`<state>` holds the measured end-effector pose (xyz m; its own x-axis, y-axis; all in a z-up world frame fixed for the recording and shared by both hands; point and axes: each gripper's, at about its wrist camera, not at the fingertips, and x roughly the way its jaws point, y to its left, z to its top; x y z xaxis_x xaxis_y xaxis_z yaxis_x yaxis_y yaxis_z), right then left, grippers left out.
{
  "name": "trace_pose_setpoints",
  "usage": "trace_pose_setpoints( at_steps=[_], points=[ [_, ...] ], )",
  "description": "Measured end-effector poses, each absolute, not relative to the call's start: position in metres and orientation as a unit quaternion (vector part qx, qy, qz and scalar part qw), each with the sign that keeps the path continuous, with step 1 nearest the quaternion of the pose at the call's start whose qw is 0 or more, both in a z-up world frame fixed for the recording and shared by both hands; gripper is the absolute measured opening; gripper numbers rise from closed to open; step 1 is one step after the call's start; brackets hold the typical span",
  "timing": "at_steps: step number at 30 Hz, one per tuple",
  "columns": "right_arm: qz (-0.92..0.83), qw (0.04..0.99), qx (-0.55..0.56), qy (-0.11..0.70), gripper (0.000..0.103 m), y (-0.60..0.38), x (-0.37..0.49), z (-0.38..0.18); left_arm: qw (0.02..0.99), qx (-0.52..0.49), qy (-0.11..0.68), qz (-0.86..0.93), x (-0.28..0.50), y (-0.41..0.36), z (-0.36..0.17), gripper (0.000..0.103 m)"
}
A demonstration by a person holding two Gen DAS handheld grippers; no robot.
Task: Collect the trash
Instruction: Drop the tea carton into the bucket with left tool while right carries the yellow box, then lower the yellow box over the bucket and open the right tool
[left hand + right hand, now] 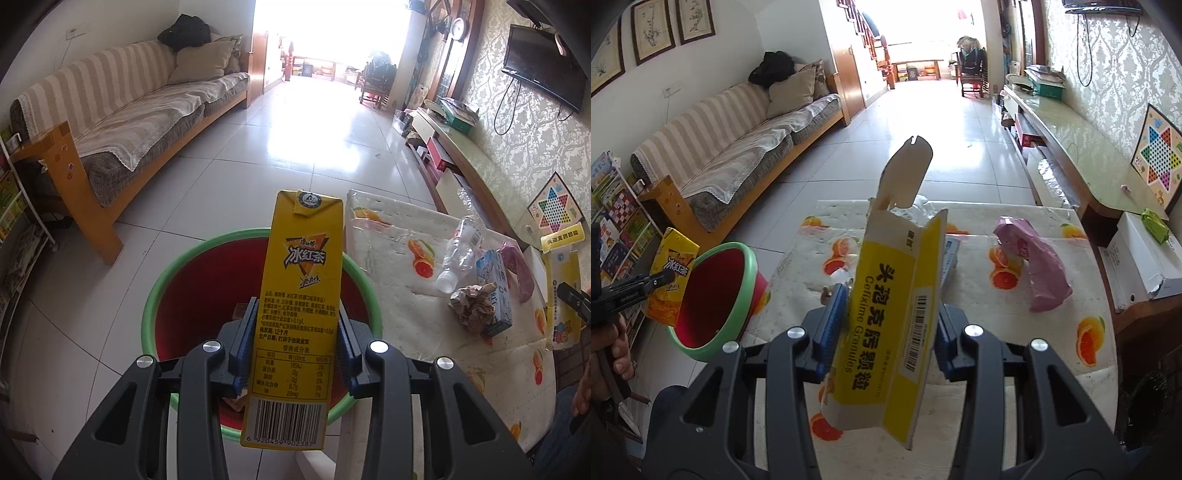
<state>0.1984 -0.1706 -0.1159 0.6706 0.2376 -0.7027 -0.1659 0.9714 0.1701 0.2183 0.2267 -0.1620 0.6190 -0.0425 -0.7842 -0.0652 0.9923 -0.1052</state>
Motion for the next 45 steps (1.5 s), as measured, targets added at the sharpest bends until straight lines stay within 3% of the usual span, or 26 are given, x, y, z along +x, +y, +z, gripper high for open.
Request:
trace_pose_setpoints(
  at_steps=[7, 9, 10, 11, 12, 28, 45],
  points=[
    [0.151, 0.908, 0.023, 0.389, 0.042, -0.131, 0.19, -0.109, 0.893, -0.074, 0.443, 0.029, 0.221, 0.249, -0.173, 0.036],
    [0.16, 0.907, 0.017, 0.389, 0.042, -0.12, 0.188, -0.107, 0.891, -0.075, 0.446, 0.037, 0.221, 0.252, -0.176, 0.05],
    [0.163, 0.907, 0.015, 0.388, 0.042, -0.115, 0.187, -0.107, 0.891, -0.076, 0.445, 0.045, 0.22, 0.254, -0.176, 0.073],
    [0.167, 0.907, 0.013, 0.387, 0.042, -0.111, 0.187, -0.106, 0.893, -0.076, 0.44, 0.054, 0.219, 0.256, -0.176, 0.09],
    [0.17, 0.906, 0.012, 0.387, 0.042, -0.106, 0.187, -0.106, 0.896, -0.077, 0.433, 0.061, 0.216, 0.259, -0.174, 0.092],
    [0.25, 0.896, -0.017, 0.368, 0.042, 0.0, 0.206, -0.091, 0.898, -0.123, 0.408, 0.109, 0.166, 0.319, -0.166, 0.095],
    [0.308, 0.865, -0.072, 0.389, 0.043, 0.127, 0.229, -0.128, 0.889, -0.151, 0.404, 0.153, 0.111, 0.376, -0.169, 0.095]
  ],
)
